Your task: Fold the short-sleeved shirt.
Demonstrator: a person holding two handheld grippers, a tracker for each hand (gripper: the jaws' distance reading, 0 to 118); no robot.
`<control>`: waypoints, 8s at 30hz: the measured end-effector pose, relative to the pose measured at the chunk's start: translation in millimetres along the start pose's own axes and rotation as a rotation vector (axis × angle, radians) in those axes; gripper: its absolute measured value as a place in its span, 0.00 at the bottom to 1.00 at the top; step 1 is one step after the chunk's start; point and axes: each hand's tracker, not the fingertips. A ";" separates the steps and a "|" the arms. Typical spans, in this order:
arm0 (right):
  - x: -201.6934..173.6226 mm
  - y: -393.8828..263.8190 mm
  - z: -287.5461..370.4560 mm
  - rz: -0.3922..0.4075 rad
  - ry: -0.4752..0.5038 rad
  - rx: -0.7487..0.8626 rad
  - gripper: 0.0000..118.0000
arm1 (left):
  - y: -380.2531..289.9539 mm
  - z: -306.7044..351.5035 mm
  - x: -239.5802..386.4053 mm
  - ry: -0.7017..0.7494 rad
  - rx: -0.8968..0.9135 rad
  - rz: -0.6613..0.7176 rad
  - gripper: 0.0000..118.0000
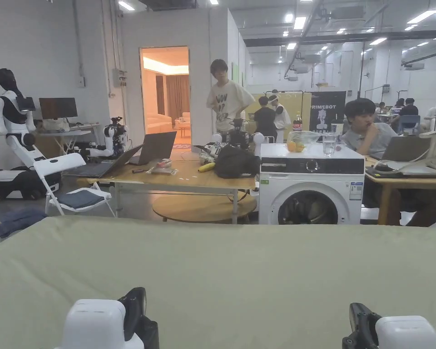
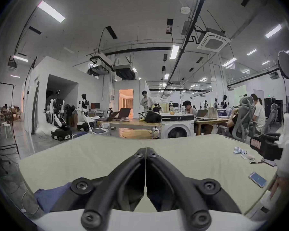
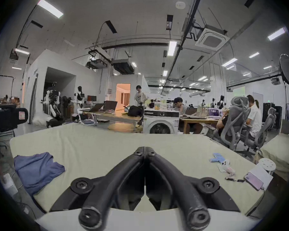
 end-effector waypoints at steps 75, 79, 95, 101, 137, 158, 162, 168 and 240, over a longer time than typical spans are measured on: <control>31.7 -33.8 28.9 -0.205 0.287 -0.206 0.00 | 116.6 -220.4 -155.3 -0.027 -0.333 -0.074 0.00; 45.1 -30.4 31.2 -0.277 0.239 -0.208 0.00 | -4.3 -231.2 -26.6 -0.278 -0.457 -0.032 0.00; 124.5 -29.8 90.2 -0.229 0.031 -0.186 0.00 | -151.3 -105.2 263.3 -0.939 -0.685 0.111 0.00; 115.0 -29.0 69.4 -0.222 0.047 -0.170 0.00 | -59.2 -90.8 156.8 -0.738 -0.362 0.026 0.40; 87.2 -67.5 25.0 -0.171 0.145 -0.337 0.00 | -165.8 -180.3 -161.8 -0.052 -0.972 0.322 0.47; 153.8 -182.7 -42.4 -0.668 0.000 -0.684 0.50 | -189.0 -174.3 -151.6 -0.061 -0.957 0.290 0.00; 152.1 -190.2 -42.0 -0.722 0.022 -0.693 0.06 | -188.4 -170.3 -150.3 -0.066 -0.952 0.287 0.00; 148.6 -124.0 -22.9 -0.600 0.059 -0.526 0.03 | -122.9 -130.8 -161.0 -0.137 -0.609 0.346 0.00; 159.0 -113.0 -45.3 -0.383 0.031 -0.548 0.03 | -111.6 -59.6 -158.2 -0.235 -0.511 0.356 0.00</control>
